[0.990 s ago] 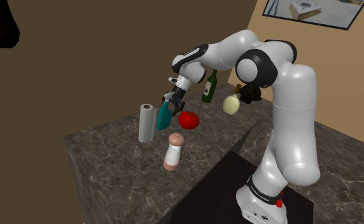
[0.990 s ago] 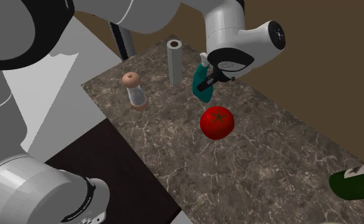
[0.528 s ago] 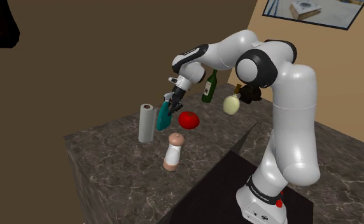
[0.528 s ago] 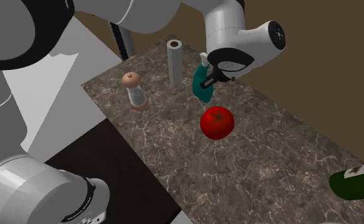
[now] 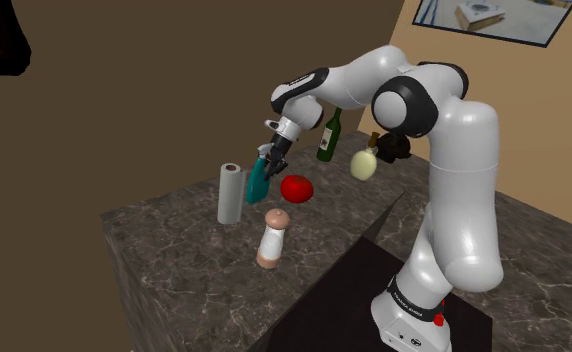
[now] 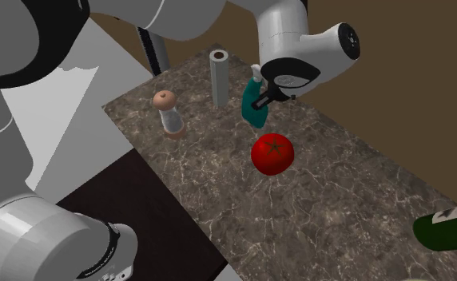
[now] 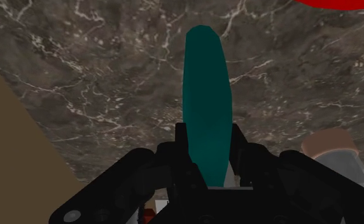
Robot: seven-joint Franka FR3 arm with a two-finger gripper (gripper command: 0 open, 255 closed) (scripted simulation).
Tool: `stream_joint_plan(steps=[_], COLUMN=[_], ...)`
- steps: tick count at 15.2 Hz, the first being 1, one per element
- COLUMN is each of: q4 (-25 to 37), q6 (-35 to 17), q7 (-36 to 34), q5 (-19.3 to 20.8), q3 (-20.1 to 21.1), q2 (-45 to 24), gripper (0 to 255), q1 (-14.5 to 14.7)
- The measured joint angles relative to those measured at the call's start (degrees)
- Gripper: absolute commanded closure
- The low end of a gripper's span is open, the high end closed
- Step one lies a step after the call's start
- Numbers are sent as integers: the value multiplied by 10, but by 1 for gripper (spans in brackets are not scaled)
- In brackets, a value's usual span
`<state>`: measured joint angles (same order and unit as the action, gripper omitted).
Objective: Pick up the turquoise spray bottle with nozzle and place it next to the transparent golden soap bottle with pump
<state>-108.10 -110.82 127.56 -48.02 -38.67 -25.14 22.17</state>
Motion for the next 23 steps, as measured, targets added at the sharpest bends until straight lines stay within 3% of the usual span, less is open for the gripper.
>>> stream_joint_plan(steps=[23], q4=[64], q6=[97], q7=[-98], q5=[81], q3=[-32], q2=[88], gripper=[255], q1=[20])
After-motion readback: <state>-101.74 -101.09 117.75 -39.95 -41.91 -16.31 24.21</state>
